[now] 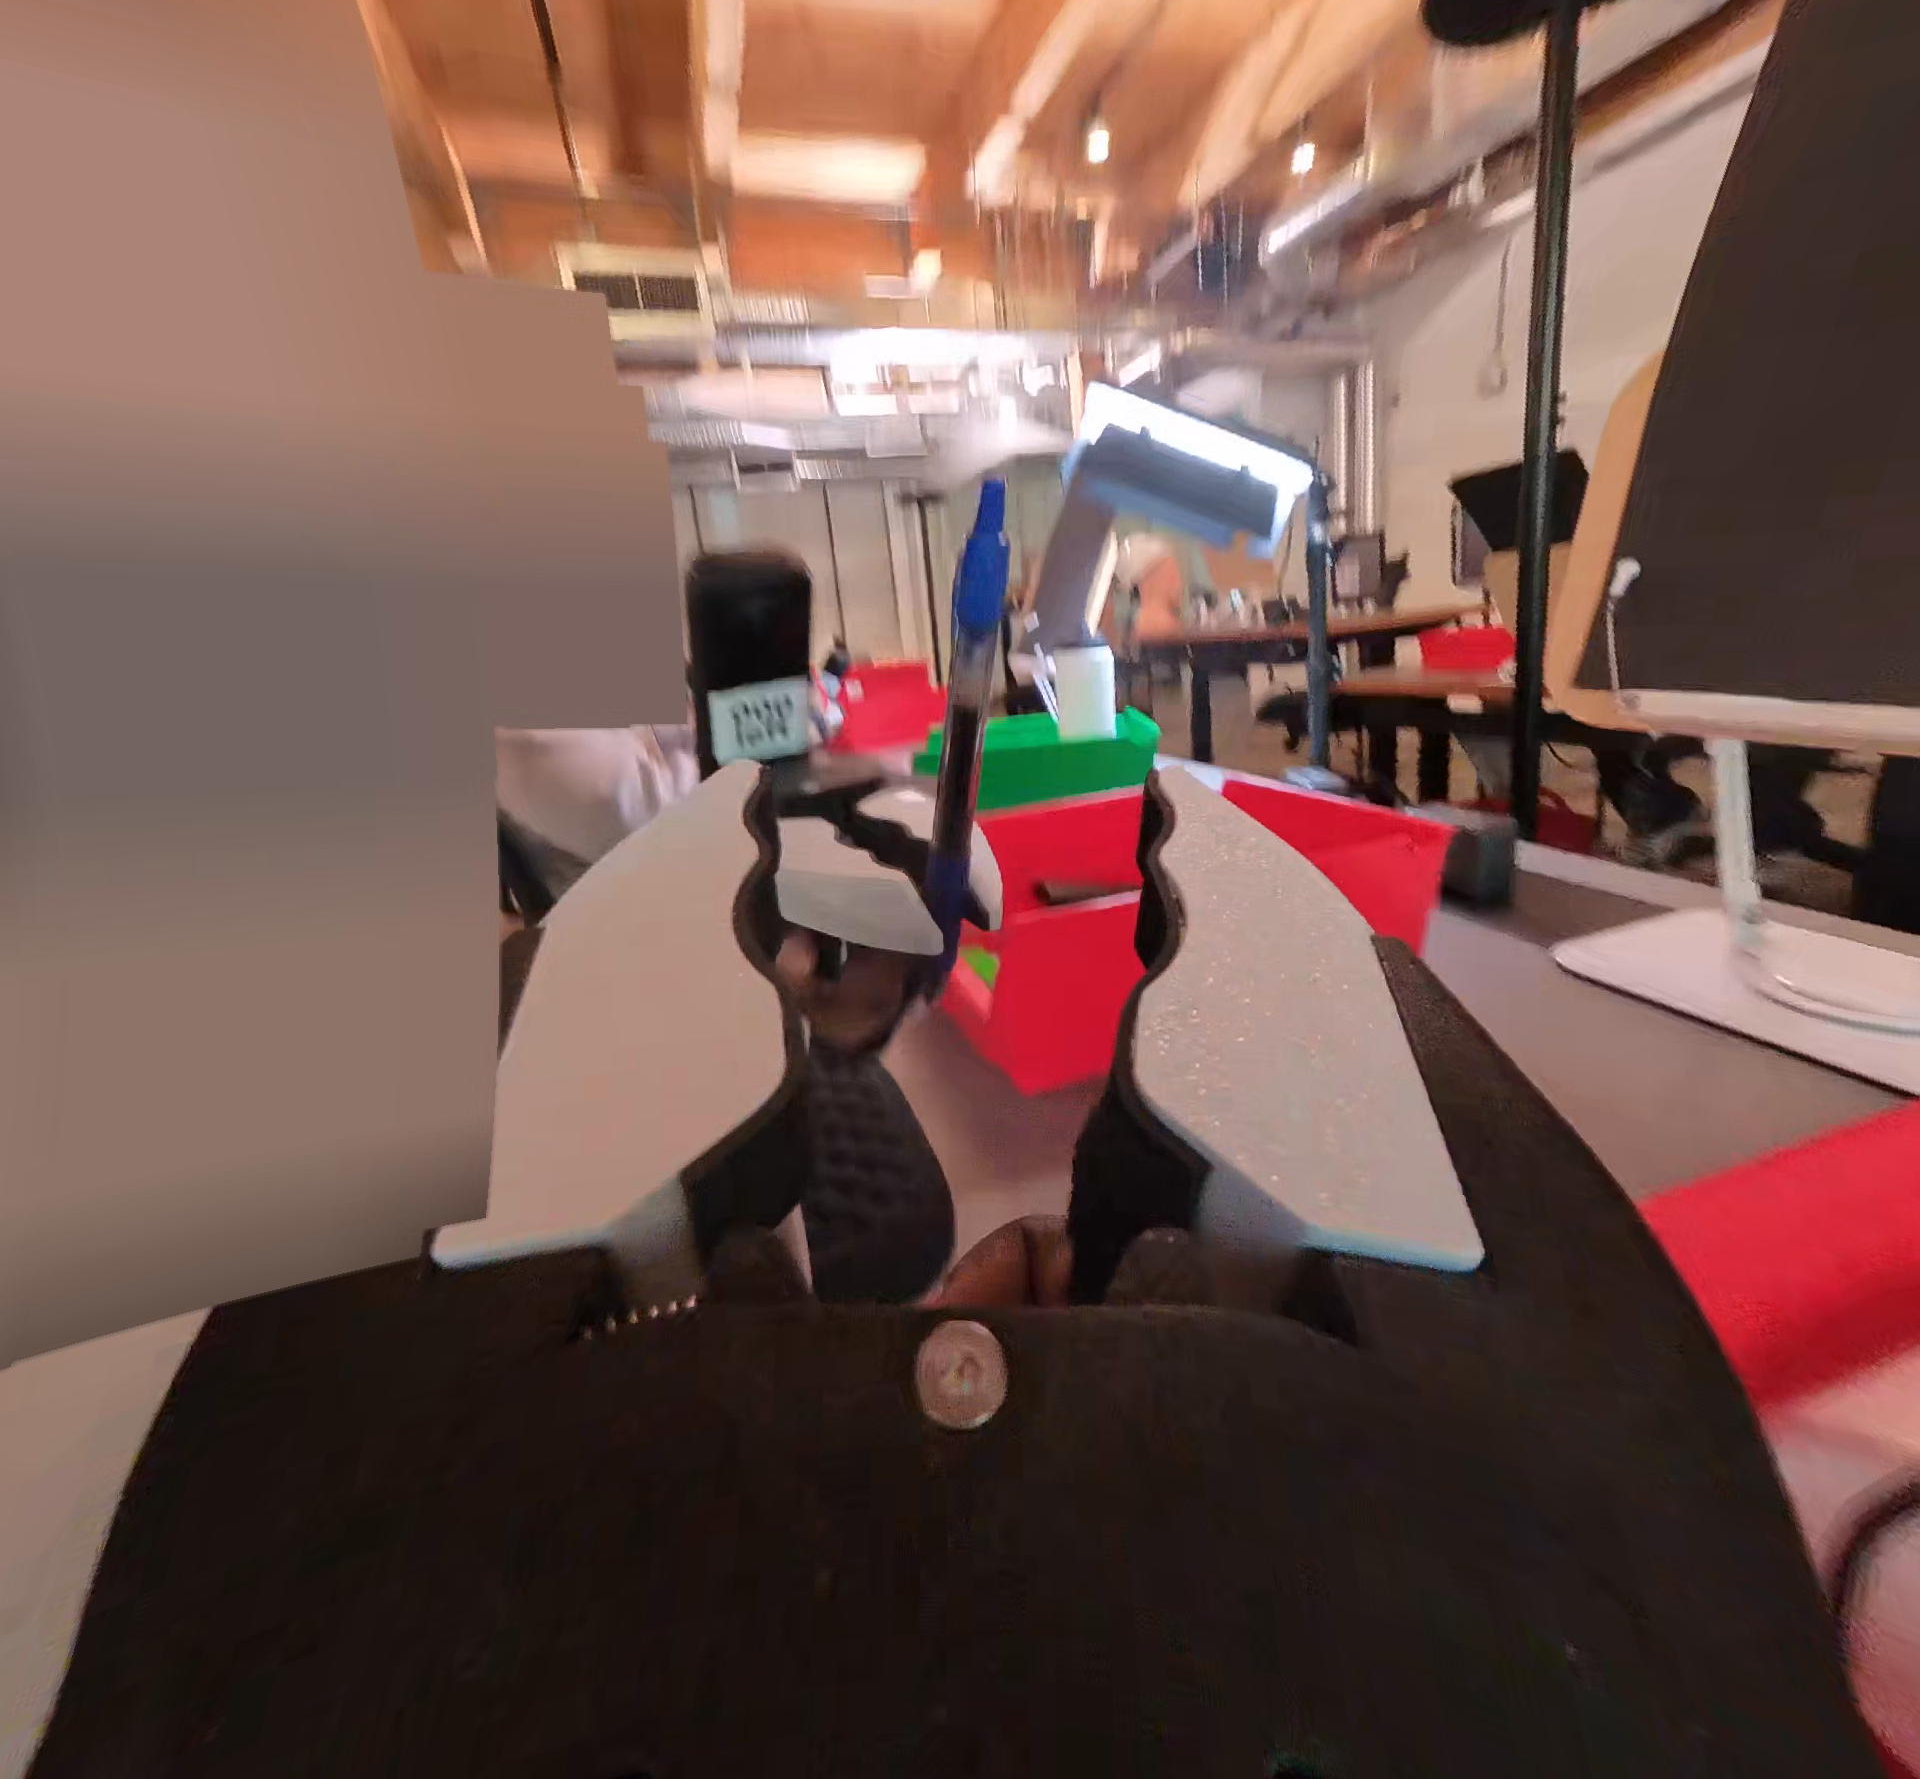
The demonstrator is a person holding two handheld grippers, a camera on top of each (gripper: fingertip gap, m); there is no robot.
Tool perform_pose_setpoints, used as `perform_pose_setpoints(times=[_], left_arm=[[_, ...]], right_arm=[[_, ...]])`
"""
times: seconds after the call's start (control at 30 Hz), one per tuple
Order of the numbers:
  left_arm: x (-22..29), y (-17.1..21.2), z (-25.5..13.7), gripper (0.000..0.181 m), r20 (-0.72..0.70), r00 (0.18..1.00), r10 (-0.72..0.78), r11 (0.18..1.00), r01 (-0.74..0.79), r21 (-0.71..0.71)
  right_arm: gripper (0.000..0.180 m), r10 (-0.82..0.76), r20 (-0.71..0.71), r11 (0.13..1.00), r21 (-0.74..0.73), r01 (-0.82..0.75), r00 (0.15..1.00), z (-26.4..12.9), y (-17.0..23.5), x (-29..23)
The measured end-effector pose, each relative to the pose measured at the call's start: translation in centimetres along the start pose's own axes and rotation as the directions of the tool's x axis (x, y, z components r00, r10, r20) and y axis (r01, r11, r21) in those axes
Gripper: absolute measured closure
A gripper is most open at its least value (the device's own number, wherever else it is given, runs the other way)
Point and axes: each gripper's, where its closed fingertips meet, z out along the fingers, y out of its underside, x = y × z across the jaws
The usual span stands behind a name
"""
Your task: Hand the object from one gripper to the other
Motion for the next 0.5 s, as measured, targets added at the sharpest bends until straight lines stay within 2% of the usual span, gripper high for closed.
perform_pose_setpoints(times=[0.1, 0.23, 0.3, 0.33, 0.43, 0.5], left_arm=[[1.4, -1.9, 0.2, 0.169, -0.144, 0.971, -0.189, 0.95, 0.218, 0.225], [2.8, -1.9, 0.8, 0.168, -0.273, 0.922, -0.274, 0.898, 0.347, 0.271], [3.1, -1.5, 1.2, 0.169, -0.295, 0.913, -0.283, 0.897, 0.36, 0.255], [3.3, -1.4, 1.4, 0.166, -0.3, 0.912, -0.279, 0.901, 0.357, 0.248], [3.6, -0.9, 1.4, 0.168, -0.291, 0.928, -0.233, 0.93, 0.3, 0.212], [3.5, -0.7, 1.0, 0.151, -0.27, 0.945, -0.185, 0.956, 0.236, 0.171]], right_arm=[[0.126, 0.097, 0.068, 0.994, 0.04, -0.1, 0.993, 1.7, 1.4, -0.8], [0.139, 0.15, 0.127, 0.988, 0.005, -0.152, 0.981, 3.4, 2.9, -1.8], [0.151, 0.151, 0.141, 0.989, -0.011, -0.151, 0.978, 3.5, 3.2, -2.1], [0.162, 0.149, 0.154, 0.989, -0.02, -0.147, 0.977, 3.4, 3.2, -2.3], [0.168, 0.149, 0.173, 0.988, -0.072, -0.138, 0.974, 3.0, 3.4, -2.6], [0.168, 0.139, 0.162, 0.987, -0.1, -0.124, 0.977, 2.7, 3.4, -2.4]])
